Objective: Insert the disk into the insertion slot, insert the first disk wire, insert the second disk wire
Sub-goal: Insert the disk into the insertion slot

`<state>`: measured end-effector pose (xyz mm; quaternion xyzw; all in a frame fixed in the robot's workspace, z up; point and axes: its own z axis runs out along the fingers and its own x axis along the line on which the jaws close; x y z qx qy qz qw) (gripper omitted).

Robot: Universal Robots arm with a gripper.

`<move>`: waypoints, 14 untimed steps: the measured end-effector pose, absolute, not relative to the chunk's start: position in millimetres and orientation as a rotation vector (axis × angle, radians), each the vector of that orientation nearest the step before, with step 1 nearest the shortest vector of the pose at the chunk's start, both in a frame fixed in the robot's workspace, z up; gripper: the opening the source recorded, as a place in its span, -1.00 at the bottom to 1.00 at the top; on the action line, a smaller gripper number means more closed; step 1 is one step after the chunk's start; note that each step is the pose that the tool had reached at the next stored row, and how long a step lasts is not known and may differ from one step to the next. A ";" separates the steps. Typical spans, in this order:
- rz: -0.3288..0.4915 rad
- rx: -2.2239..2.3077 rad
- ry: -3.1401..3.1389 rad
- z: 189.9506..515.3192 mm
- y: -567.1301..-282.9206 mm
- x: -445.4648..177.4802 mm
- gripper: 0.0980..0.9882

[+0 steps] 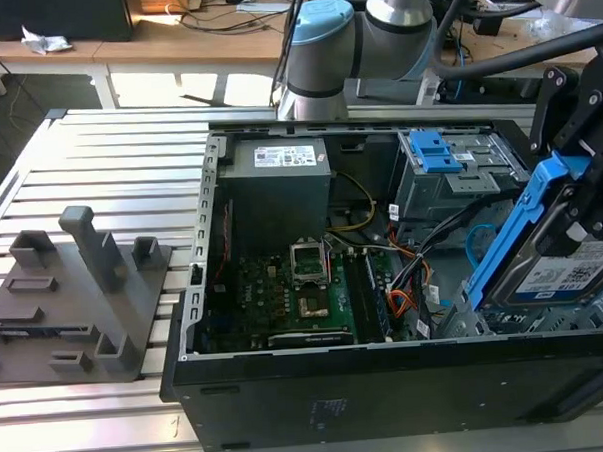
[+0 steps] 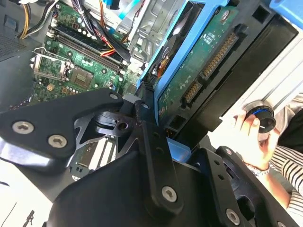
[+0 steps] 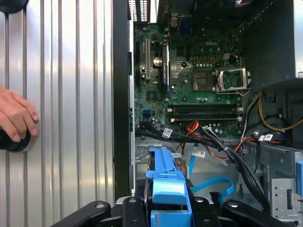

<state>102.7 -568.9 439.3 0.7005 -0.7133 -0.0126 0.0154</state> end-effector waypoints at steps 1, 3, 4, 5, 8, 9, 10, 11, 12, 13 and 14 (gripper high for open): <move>-0.039 2.179 -2.219 438.8 -568.2 104.1 -0.39; -0.039 2.179 -2.219 438.1 -565.6 107.7 -0.39; -0.039 2.180 -2.220 437.8 -562.8 110.0 -0.39; -0.039 2.179 -2.220 437.6 -559.9 111.8 -0.39; -0.039 2.180 -2.219 437.3 -556.8 115.2 -0.39; -0.039 2.179 -2.219 437.3 -555.8 116.8 -0.39; -0.039 2.179 -2.219 437.2 -555.1 118.4 -0.39; -0.039 2.179 -2.219 437.2 -554.8 119.2 -0.39; -0.039 2.179 -2.219 437.2 -554.3 120.2 -0.39; -0.039 2.179 -2.219 437.2 -553.5 121.8 -0.39; -0.039 2.179 -2.219 437.1 -552.8 123.5 -0.39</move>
